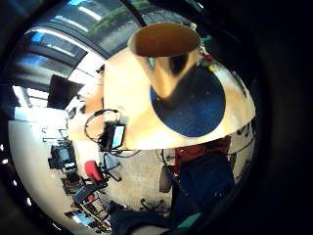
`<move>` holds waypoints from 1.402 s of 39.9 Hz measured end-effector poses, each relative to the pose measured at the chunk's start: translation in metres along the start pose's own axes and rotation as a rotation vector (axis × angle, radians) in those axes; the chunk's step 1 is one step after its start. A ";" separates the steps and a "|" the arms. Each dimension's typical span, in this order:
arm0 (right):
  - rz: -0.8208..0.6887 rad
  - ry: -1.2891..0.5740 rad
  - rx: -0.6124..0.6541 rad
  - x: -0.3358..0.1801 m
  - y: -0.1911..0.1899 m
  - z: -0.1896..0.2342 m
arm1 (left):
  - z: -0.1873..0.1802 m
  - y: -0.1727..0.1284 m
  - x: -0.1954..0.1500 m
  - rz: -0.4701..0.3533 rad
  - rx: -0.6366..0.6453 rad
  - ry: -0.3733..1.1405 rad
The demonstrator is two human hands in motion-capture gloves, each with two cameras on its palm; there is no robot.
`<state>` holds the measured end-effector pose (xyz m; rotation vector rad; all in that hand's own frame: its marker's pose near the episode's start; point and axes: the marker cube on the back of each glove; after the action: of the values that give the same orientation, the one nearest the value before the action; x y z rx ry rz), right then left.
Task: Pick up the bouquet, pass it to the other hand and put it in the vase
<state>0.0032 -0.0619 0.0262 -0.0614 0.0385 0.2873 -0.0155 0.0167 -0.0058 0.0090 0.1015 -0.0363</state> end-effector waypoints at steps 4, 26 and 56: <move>0.051 -0.035 -0.103 0.006 -0.025 0.041 | 0.010 -0.004 0.004 0.024 -0.017 0.011; 0.171 -0.030 -0.154 0.038 -0.055 0.179 | 0.023 0.015 0.024 0.122 -0.119 0.111; 0.270 0.024 -0.097 0.037 -0.054 0.216 | 0.040 0.017 0.031 0.138 -0.191 0.065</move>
<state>0.0609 -0.0891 0.2433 -0.1565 0.0569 0.5587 0.0199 0.0324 0.0305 -0.1733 0.1682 0.1114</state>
